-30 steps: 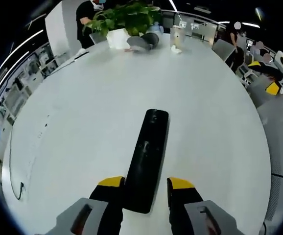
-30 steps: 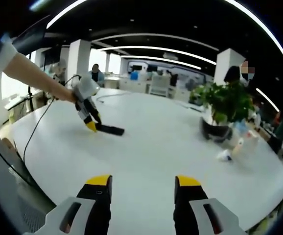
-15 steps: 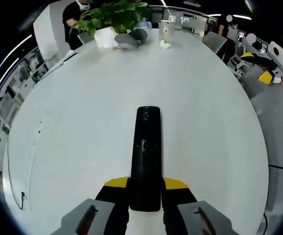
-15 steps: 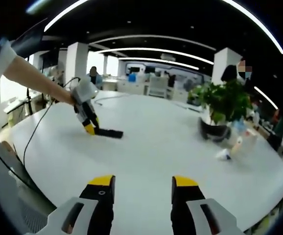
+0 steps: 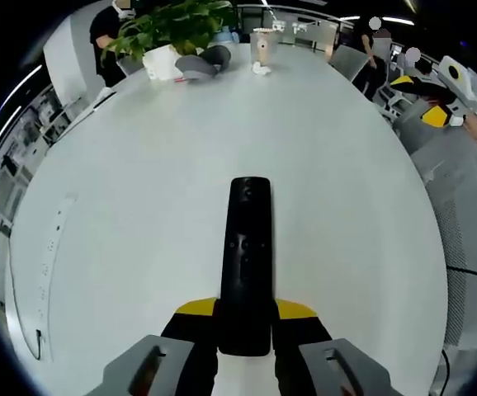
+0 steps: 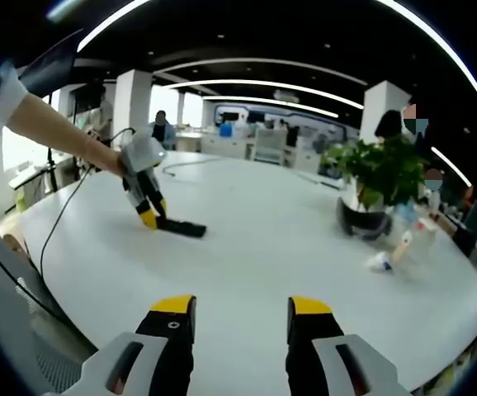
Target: Press the specified remote control buttons in sequence, fully releasing each button before pressing the next.
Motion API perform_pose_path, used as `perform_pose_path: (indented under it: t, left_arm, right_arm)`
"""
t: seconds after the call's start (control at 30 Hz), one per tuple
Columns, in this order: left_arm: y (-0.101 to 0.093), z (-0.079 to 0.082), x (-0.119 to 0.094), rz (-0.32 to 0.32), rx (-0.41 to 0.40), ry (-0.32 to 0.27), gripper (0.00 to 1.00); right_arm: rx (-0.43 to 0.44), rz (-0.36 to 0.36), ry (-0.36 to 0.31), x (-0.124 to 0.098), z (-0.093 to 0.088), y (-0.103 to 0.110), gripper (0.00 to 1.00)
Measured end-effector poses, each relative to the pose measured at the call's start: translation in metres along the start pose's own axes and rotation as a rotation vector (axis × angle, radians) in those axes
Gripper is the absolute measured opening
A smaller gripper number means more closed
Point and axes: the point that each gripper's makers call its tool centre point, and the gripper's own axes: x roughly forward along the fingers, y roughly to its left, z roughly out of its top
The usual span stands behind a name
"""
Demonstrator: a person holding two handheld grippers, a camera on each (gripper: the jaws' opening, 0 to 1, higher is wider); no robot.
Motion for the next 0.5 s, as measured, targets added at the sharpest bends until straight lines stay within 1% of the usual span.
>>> perform_pose_path:
  t: [0.3, 0.5]
  left_arm:
    - [-0.014, -0.002, -0.001, -0.017, 0.037, 0.012, 0.23]
    - [-0.023, -0.004, -0.001, -0.029, 0.07, 0.031, 0.23]
  right_arm:
    - [0.002, 0.005, -0.005, 0.0, 0.001, 0.001, 0.41]
    - [-0.003, 0.013, -0.002, 0.0, 0.0, 0.002, 0.4]
